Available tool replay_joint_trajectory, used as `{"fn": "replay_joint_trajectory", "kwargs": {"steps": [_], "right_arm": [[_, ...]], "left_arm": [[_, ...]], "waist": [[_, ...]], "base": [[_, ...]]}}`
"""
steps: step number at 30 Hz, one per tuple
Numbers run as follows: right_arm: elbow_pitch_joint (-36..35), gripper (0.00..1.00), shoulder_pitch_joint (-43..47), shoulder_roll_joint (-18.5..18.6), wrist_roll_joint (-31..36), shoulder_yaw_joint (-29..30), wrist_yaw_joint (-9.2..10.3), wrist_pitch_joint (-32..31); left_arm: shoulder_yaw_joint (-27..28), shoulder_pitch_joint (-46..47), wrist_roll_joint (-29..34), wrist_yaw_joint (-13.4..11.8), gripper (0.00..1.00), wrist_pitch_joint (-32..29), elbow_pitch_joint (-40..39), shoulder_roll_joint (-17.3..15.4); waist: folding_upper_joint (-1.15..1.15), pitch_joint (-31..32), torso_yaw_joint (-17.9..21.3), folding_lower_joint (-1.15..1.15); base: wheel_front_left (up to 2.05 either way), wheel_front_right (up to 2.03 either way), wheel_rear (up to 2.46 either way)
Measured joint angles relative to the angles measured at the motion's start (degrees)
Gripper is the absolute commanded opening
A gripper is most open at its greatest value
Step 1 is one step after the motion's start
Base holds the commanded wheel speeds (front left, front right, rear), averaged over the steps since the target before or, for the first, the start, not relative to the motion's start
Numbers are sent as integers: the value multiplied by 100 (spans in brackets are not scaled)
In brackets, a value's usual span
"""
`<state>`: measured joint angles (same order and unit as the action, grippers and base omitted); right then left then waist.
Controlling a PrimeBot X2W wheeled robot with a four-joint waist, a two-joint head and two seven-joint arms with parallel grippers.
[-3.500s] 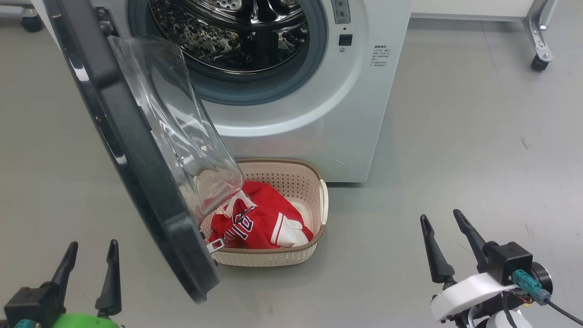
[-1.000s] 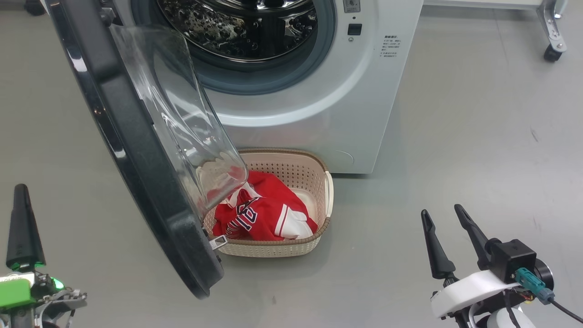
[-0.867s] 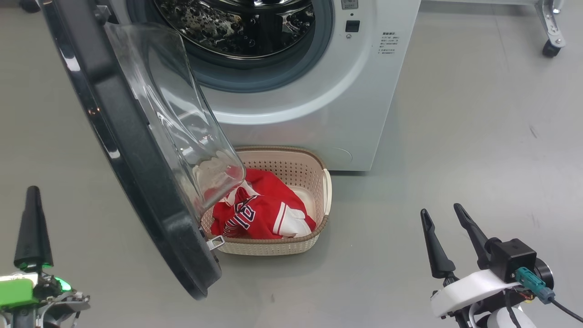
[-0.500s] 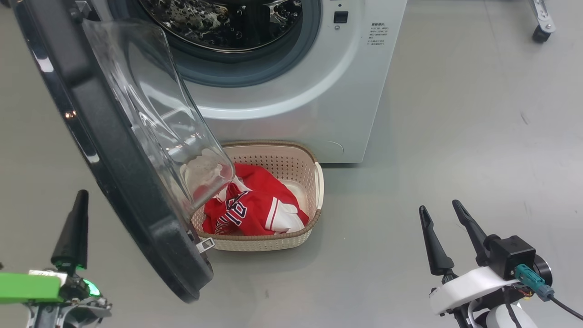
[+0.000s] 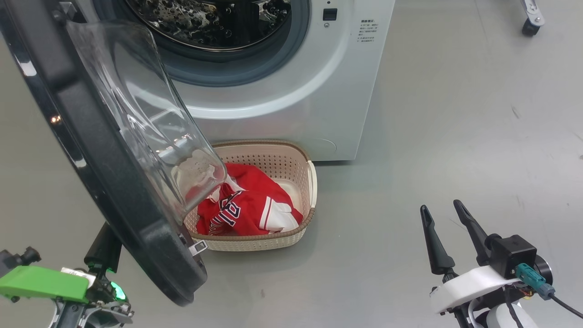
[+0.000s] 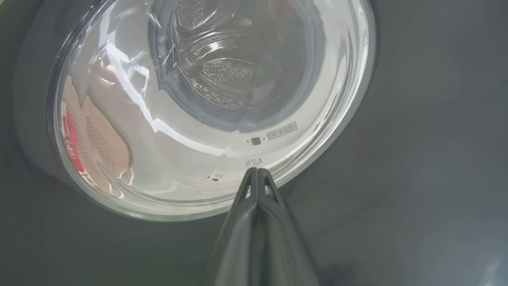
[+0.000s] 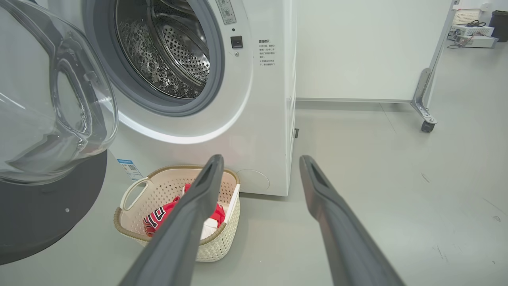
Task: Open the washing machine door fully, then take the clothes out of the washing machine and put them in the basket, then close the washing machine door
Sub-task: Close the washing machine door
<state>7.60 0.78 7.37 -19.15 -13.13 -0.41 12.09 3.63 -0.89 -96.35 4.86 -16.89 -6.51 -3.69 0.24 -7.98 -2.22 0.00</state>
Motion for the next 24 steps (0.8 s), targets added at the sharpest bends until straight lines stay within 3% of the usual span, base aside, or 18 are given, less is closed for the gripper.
{"fn": "replay_joint_trajectory", "kwargs": {"steps": [24], "right_arm": [[22, 100, -174, -54, -1, -97, -10, 8]], "left_arm": [[-263, -2, -147, 0, 0, -302, -343, -40]], "waist": [[0, -217, 472, 0]], "base": [[0, 0, 0]]}}
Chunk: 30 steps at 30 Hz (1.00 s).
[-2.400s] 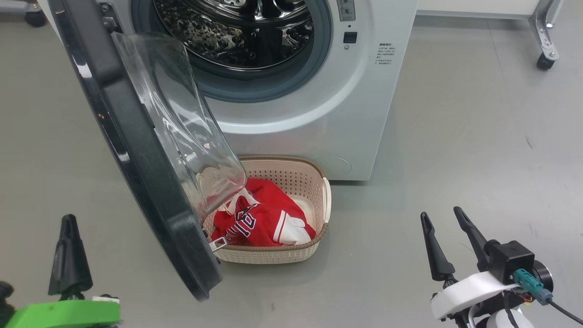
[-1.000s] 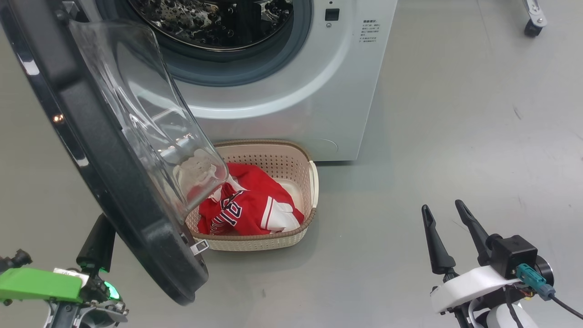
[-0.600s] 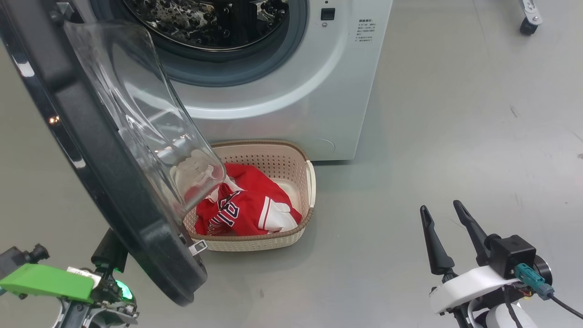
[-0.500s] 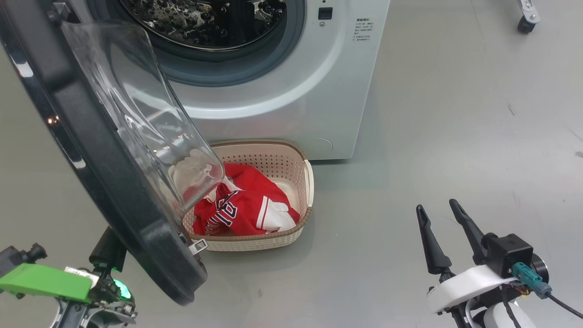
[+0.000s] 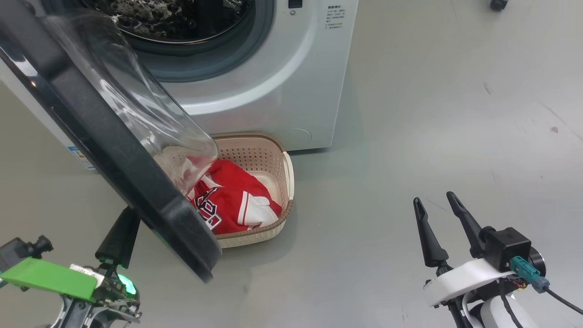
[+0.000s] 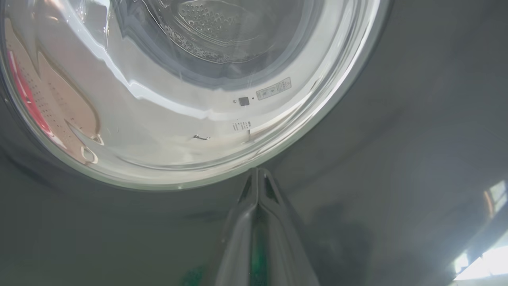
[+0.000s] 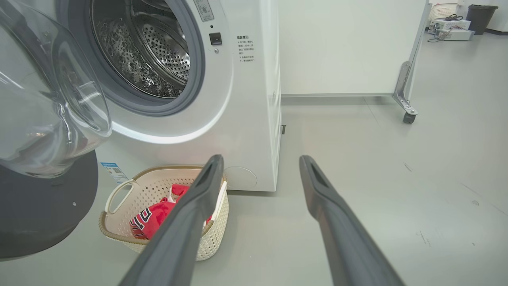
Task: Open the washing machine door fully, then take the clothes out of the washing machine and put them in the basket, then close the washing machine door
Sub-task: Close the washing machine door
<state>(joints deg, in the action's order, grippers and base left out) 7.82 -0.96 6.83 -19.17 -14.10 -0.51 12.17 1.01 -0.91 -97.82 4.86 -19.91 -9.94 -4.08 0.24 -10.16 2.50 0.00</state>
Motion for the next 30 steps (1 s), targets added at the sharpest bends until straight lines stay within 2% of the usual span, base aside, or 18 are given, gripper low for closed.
{"fn": "replay_joint_trajectory", "kwargs": {"steps": [17, 30], "right_arm": [[-86, 100, -360, -109, -57, -13, -45, 37], [-3, 100, -617, -186, -124, -24, -96, 87]], "left_arm": [[-275, 741, 203, -52, 0, -116, -146, -27], [-481, 1507, 377, -86, 0, -179, 283, -41]], "waist": [[0, -634, 587, 0], [0, -1060, 1036, 0]], "base": [[0, 0, 0], [0, 0, 0]]}}
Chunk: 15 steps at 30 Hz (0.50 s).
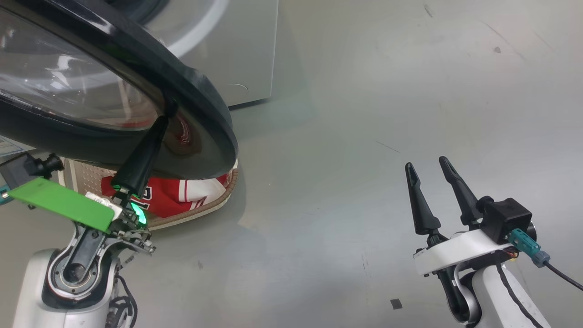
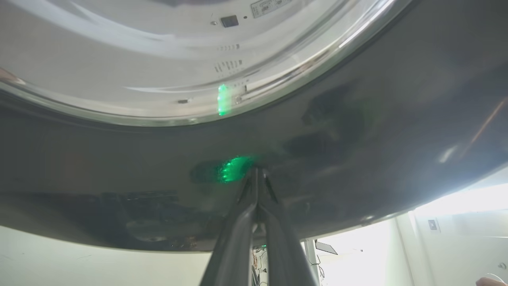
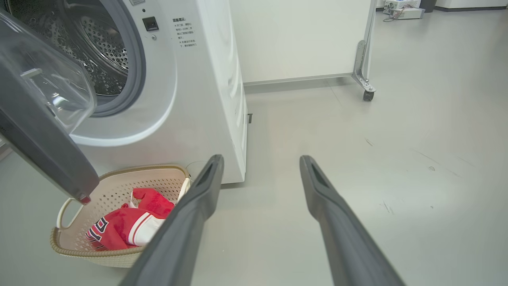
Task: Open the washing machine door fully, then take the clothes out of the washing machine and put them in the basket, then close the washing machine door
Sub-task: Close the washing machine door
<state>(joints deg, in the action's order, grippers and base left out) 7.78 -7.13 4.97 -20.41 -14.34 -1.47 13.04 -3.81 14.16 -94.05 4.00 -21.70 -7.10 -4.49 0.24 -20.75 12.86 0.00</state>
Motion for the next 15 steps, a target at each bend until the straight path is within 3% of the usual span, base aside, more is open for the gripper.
{"fn": "replay_joint_trajectory", "kwargs": {"steps": [15], "right_arm": [[210, 100, -69, -35, -24, 151, 9, 94]], "left_arm": [[-59, 347, -5, 69, 0, -56, 575, 32]], "waist": [[0, -7, 94, 0]], "base": [[0, 0, 0]]}}
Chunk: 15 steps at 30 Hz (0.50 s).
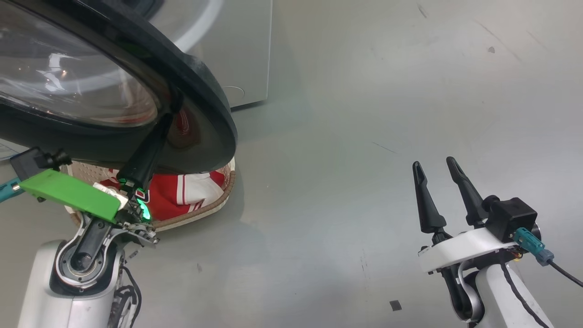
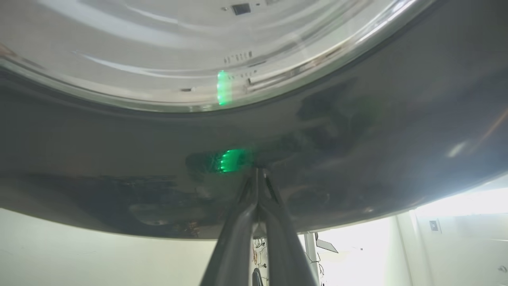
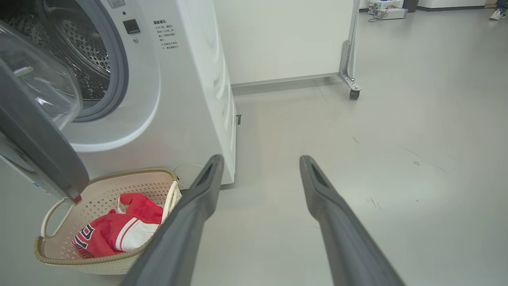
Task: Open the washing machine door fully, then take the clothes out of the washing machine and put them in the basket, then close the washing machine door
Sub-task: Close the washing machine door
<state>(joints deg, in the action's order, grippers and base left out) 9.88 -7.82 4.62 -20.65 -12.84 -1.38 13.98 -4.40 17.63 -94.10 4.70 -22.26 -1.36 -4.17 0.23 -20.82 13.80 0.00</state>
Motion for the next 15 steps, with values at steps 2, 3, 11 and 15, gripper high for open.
{"fn": "replay_joint_trajectory", "kwargs": {"steps": [2, 3, 11, 15], "right_arm": [[16, 100, 0, -1, 0, 13, 0, 2], [29, 100, 0, 0, 0, 26, 1, 2], [232, 100, 4, 23, 0, 53, -8, 3], [296, 100, 14, 65, 0, 76, -8, 3]], "left_arm": [[37, -1, -3, 24, 0, 15, 69, 9], [55, -2, -3, 42, 0, 23, 103, 11], [486, -309, -96, 166, 0, 387, 316, 77], [728, -522, -183, 174, 0, 604, 343, 114]], "waist": [[0, 37, -34, 0], [0, 56, -53, 0], [0, 334, -229, 0], [0, 504, -318, 0]], "base": [[0, 0, 0], [0, 0, 0], [0, 0, 0], [0, 0, 0]]}}
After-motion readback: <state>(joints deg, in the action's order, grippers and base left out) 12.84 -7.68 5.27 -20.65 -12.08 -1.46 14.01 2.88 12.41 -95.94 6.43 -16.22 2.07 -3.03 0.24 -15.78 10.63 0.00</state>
